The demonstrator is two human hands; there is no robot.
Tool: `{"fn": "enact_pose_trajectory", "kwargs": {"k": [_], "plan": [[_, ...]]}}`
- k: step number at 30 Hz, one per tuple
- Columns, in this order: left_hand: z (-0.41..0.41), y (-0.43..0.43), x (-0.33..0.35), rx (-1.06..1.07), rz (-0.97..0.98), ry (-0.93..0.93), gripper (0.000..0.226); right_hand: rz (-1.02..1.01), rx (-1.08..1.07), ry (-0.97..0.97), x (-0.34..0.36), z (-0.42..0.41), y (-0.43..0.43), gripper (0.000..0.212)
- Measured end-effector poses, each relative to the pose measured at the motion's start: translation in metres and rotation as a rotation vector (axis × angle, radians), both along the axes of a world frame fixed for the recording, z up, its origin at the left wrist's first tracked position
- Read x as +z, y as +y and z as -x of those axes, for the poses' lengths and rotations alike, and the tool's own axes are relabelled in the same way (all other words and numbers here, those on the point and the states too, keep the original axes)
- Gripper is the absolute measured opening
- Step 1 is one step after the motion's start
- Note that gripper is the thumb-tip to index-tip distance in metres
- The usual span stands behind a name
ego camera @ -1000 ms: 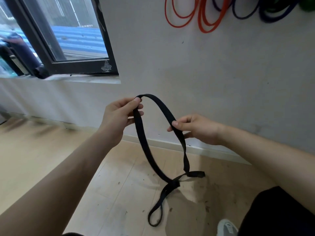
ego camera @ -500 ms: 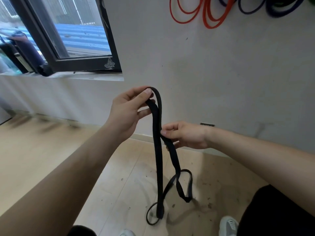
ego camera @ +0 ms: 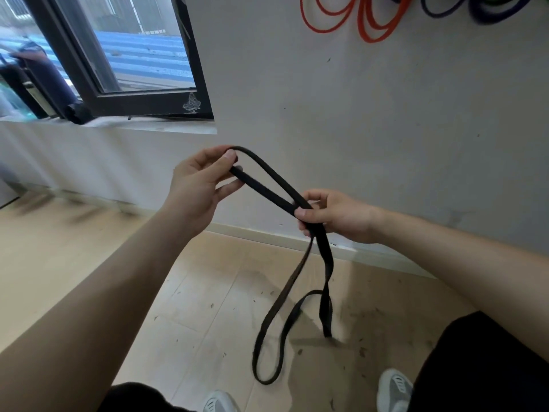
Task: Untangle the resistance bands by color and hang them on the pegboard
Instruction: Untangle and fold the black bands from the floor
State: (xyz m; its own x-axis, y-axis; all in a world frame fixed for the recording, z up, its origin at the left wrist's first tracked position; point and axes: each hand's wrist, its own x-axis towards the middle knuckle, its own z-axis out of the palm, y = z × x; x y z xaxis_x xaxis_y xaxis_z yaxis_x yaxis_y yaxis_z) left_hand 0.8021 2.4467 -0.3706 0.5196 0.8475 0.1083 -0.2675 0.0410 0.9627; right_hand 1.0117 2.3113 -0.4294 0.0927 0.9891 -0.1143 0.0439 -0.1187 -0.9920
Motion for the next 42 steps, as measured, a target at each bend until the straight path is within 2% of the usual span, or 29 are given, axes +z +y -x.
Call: {"fn": "enact_pose_trajectory", "kwargs": {"k": [4,8,10,13,16,19,21,26,30,34,39,42], "plan": [[0.009,0.014,-0.014,0.032,0.029,0.11,0.017,-0.129,-0.106,-0.242,0.009,-0.004,-0.004,0.025],[0.014,0.02,-0.021,-0.047,0.033,0.208,0.02,-0.15,-0.135,-0.414,0.016,-0.008,-0.008,0.014],[0.018,0.021,-0.023,-0.142,-0.061,0.369,0.021,-0.134,-0.143,-0.44,0.018,-0.013,-0.01,0.008],[0.023,0.018,-0.028,-0.344,-0.296,0.73,0.029,-0.119,-0.153,-0.497,0.019,-0.019,-0.015,0.004],[0.016,0.005,-0.031,-0.47,-0.441,0.855,0.047,-0.12,-0.126,-0.577,0.019,-0.019,-0.016,0.007],[-0.002,-0.013,-0.032,-0.454,-0.575,0.836,0.066,-0.135,-0.098,-0.635,0.02,-0.014,-0.016,0.012],[-0.015,-0.024,-0.035,-0.492,-0.625,0.817,0.069,-0.144,-0.088,-0.657,0.02,-0.012,-0.016,0.018],[-0.034,-0.029,-0.05,-0.416,-0.723,0.761,0.041,-0.153,-0.07,-0.683,0.023,-0.007,-0.016,0.026],[-0.035,-0.032,-0.043,-0.488,-0.727,0.702,0.021,-0.146,-0.06,-0.642,0.025,-0.005,-0.02,0.031],[-0.035,-0.037,-0.031,-0.495,-0.691,0.627,0.013,-0.134,-0.05,-0.578,0.026,-0.005,-0.022,0.034],[-0.03,-0.035,-0.011,-0.424,-0.705,0.516,0.015,0.001,0.052,-0.53,0.012,-0.008,-0.019,0.01],[-0.019,-0.021,-0.003,-0.315,-0.649,0.413,0.013,0.075,0.068,-0.447,0.004,-0.012,-0.019,0.004]]}}
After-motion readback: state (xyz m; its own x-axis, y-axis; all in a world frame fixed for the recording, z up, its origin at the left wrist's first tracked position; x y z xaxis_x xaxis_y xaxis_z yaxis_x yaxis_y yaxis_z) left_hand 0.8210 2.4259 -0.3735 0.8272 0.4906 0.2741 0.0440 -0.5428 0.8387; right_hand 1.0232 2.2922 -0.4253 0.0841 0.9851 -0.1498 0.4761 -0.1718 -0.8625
